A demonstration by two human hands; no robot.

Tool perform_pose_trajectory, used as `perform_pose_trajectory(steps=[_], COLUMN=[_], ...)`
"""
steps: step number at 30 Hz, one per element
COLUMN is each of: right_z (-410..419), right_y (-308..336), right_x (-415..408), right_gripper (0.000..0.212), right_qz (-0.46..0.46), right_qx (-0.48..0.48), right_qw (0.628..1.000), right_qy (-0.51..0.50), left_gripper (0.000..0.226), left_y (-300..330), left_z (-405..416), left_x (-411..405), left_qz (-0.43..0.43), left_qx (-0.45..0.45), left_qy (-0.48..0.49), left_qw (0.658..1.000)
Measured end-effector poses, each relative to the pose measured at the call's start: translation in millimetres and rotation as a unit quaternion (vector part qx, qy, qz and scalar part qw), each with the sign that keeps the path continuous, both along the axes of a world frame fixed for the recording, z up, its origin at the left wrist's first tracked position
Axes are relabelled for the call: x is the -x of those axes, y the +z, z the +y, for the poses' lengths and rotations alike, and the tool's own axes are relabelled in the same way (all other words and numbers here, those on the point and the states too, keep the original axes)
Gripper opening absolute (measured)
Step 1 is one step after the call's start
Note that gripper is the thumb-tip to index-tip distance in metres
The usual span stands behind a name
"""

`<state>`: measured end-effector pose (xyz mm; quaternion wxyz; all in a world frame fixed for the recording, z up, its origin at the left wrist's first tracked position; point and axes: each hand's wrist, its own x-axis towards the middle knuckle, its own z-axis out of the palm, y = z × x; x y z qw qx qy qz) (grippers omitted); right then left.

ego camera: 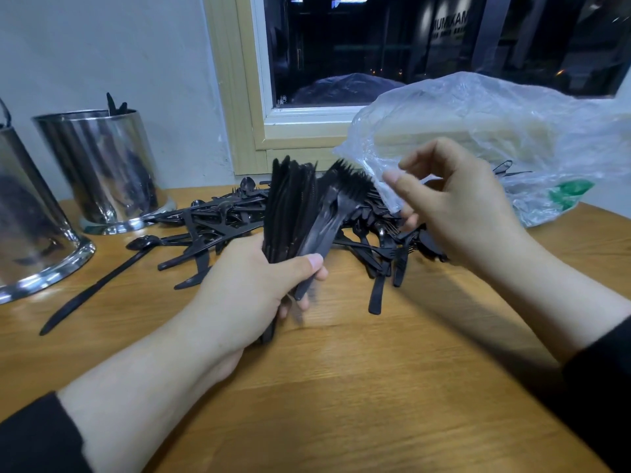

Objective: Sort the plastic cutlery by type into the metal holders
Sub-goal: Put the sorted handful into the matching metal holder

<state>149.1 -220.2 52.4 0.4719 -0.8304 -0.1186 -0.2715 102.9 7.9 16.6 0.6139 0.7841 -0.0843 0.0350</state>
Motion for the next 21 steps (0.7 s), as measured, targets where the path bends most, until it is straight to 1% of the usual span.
perform_pose_trajectory(steps=[1, 2, 4, 5, 6, 8, 11, 15, 18, 21], right_z=[-7, -16, -29, -31, -32, -31, -24, -19, -22, -27], right_y=[2, 2, 0, -2, -5, -10, -15, -19, -18, -13], right_x=[-4, -8, -14, -15, -16, -17, -18, -18, -20, -22], right_gripper=[0.018, 0.021, 0.028, 0.03, 0.031, 0.033, 0.037, 0.026, 0.017, 0.006], right_qz=[0.0, 0.013, 0.091, 0.139, 0.177, 0.202, 0.187, 0.187, 0.16, 0.096], right_qx=[0.038, 0.097, 0.226, 0.272, 0.304, 0.347, 0.366, 0.374, 0.355, 0.302], right_qw=[0.999, 0.993, 0.967, 0.949, 0.933, 0.913, 0.908, 0.905, 0.919, 0.945], right_qy=[-0.031, -0.058, -0.08, -0.078, -0.073, -0.07, -0.077, -0.072, -0.066, -0.077], left_gripper=[0.017, 0.018, 0.019, 0.019, 0.018, 0.017, 0.017, 0.018, 0.016, 0.016], left_y=[0, 0, 0, -1, -1, -1, -1, -1, 0, 1], left_z=[1, 3, 4, 3, 3, 2, 1, 2, 3, 5], left_x=[-1, -2, -2, -2, -2, -2, -3, -3, -3, -3], left_qz=[-0.003, -0.004, -0.003, -0.002, -0.001, -0.001, -0.008, -0.013, -0.016, -0.027], left_qx=[0.009, 0.016, 0.02, 0.02, 0.018, 0.014, 0.013, 0.012, 0.013, 0.002], left_qy=[0.012, 0.022, 0.036, 0.04, 0.041, 0.039, 0.04, 0.041, 0.048, 0.071], left_qw=[1.0, 1.0, 0.999, 0.999, 0.999, 0.999, 0.999, 0.999, 0.999, 0.997])
